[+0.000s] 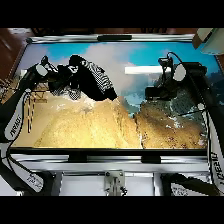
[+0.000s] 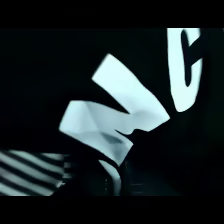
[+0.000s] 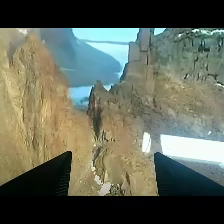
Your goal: Fold the shirts.
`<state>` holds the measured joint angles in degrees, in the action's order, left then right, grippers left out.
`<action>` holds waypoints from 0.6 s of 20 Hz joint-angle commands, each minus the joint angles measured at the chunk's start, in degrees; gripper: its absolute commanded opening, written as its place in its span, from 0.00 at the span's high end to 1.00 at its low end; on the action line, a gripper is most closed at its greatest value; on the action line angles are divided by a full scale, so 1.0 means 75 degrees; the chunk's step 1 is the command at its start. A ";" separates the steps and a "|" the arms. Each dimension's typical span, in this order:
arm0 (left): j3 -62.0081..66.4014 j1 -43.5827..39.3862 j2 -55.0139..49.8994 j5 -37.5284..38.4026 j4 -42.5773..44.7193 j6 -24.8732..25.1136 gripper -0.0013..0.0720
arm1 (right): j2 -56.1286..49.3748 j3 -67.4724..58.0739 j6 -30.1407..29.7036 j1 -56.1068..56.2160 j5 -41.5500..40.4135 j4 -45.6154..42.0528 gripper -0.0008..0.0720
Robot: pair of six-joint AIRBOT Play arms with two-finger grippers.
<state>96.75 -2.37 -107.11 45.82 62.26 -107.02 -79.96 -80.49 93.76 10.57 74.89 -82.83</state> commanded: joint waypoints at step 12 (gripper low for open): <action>0.2375 -0.2830 0.4366 0.1810 0.0627 0.2480 0.91 | 0.4132 -0.1460 -0.0079 -0.0006 -0.0618 -0.1632 0.12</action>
<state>114.72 -18.28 -81.19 53.25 59.66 -84.88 -57.58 -88.29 91.59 10.57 70.96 -92.03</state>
